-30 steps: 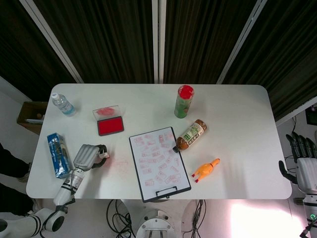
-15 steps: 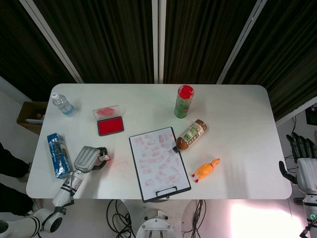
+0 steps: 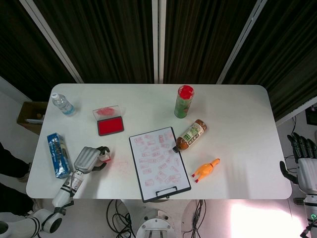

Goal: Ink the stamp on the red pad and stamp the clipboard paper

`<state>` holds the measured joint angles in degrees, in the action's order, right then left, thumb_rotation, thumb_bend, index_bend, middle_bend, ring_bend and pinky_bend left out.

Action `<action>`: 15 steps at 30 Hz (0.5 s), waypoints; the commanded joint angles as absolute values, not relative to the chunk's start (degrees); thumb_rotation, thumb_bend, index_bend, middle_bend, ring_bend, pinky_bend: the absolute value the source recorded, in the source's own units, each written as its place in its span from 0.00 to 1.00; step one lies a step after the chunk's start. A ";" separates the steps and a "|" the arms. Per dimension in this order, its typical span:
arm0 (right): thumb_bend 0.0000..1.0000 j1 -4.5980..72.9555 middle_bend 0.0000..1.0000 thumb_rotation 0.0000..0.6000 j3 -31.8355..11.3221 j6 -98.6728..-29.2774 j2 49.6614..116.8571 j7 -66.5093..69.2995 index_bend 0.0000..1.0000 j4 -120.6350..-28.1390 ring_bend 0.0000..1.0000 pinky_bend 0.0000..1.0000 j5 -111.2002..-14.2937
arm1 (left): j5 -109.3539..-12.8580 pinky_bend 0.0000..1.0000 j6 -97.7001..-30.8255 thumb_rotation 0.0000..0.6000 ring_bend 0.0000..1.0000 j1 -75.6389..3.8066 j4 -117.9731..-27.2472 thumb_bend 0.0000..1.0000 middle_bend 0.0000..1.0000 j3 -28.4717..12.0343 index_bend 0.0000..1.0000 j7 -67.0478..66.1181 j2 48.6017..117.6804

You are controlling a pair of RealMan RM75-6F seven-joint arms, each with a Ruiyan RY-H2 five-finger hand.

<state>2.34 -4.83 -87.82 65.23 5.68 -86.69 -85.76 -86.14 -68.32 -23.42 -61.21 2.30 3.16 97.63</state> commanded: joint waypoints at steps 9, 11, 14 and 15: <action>0.34 1.95 0.00 1.00 -5.34 -88.73 64.70 6.19 0.00 -86.82 0.00 0.00 -85.42 | -86.79 0.73 -73.84 1.00 0.56 -21.16 -66.22 0.19 0.37 1.12 0.31 1.38 92.24; 0.34 1.84 0.00 1.00 -5.47 -88.92 64.58 6.44 0.00 -86.78 0.00 0.00 -85.27 | -86.79 0.68 -74.47 1.00 0.50 -20.38 -70.62 0.18 0.34 1.55 0.30 1.53 88.30; 0.34 1.69 0.00 1.00 -5.62 -89.11 64.55 6.84 0.00 -86.59 0.00 0.00 -85.04 | -86.68 0.51 -75.25 1.00 0.36 -19.03 -79.17 0.16 0.28 2.53 0.27 1.52 80.62; 0.34 1.64 0.00 1.00 -5.66 -89.17 64.58 6.96 0.00 -86.50 0.00 0.00 -84.96 | -86.72 0.43 -75.90 0.96 0.30 -18.56 -81.53 0.16 0.26 2.68 0.24 1.24 78.44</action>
<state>1.67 -5.63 -89.14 64.57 6.93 -86.53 -85.00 -86.72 -74.11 -20.45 -73.47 1.87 1.67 86.01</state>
